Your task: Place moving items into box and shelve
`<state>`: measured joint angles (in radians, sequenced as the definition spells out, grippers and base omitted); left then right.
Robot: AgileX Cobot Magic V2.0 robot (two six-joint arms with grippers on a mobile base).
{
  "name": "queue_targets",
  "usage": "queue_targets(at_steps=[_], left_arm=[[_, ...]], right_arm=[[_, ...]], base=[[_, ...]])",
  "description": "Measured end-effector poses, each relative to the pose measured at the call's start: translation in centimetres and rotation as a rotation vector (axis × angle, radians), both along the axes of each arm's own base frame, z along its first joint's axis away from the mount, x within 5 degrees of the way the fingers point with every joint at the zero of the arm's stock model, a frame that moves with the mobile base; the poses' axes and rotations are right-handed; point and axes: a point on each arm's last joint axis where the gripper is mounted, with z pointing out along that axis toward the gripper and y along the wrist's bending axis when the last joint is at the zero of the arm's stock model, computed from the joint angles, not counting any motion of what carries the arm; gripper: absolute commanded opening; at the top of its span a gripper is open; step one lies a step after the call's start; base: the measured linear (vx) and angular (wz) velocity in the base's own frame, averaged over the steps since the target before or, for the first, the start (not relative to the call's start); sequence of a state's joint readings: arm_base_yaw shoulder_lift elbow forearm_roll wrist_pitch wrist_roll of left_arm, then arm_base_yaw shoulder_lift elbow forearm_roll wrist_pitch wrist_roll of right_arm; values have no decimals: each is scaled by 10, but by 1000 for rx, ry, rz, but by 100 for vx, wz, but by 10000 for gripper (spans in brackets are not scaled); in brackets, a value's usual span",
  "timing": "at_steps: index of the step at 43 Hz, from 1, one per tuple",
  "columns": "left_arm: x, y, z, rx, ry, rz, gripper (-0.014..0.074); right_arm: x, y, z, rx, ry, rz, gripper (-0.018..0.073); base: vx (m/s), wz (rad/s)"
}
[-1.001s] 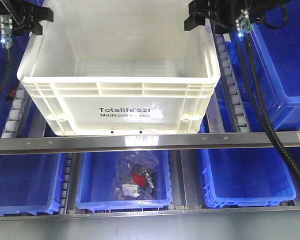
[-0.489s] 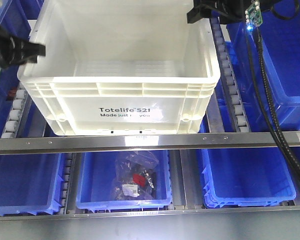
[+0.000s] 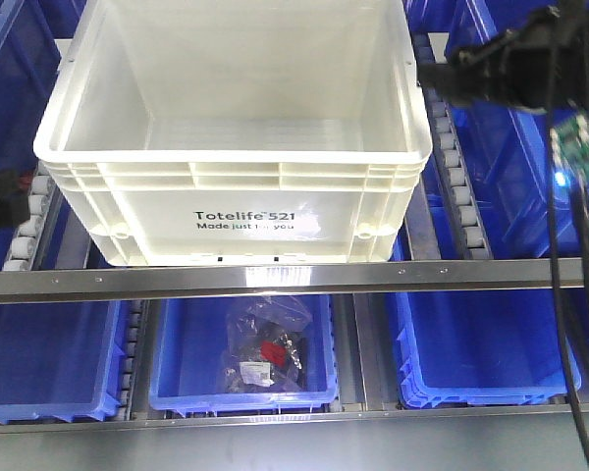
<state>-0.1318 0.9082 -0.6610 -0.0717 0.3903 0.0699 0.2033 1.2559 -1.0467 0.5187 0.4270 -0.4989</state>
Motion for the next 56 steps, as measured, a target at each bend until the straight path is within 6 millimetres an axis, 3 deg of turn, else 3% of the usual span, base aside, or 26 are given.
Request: queue_targets(at_steps=[21, 22, 33, 45, 47, 48, 49, 52, 56], left_arm=[[-88, 11, -22, -26, -129, -6, 311], [-110, 13, -16, -50, -214, -10, 311], [-103, 13, -47, -58, -260, 7, 311], [-99, 14, -52, -70, -354, 20, 300], [-99, 14, -51, -71, -358, 20, 281], [-99, 14, -51, -71, -359, 21, 24], [-99, 14, -51, -71, -361, 21, 0], [-99, 14, -51, -71, -361, 21, -9], [-99, 14, -51, -71, -361, 21, -8]], right_arm=[[-128, -29, -60, -7, -188, -16, 589], [-168, -38, -86, -15, -270, -12, 589], [-167, -49, -89, -9, -361, -141, 589], [-165, -50, -89, 35, -344, -167, 557], [-165, -50, -89, 39, -343, -169, 515], [-165, -50, -89, 41, -343, -170, 172], [-165, -50, -89, 44, -343, -173, 118], [-165, -50, -89, 45, -345, -175, -17], [-165, -50, -89, 49, -343, -176, -12]], base=[[0, 0], [0, 0], [0, 0], [0, 0], [0, 0], [0, 0], [0, 0], [0, 0], [0, 0]])
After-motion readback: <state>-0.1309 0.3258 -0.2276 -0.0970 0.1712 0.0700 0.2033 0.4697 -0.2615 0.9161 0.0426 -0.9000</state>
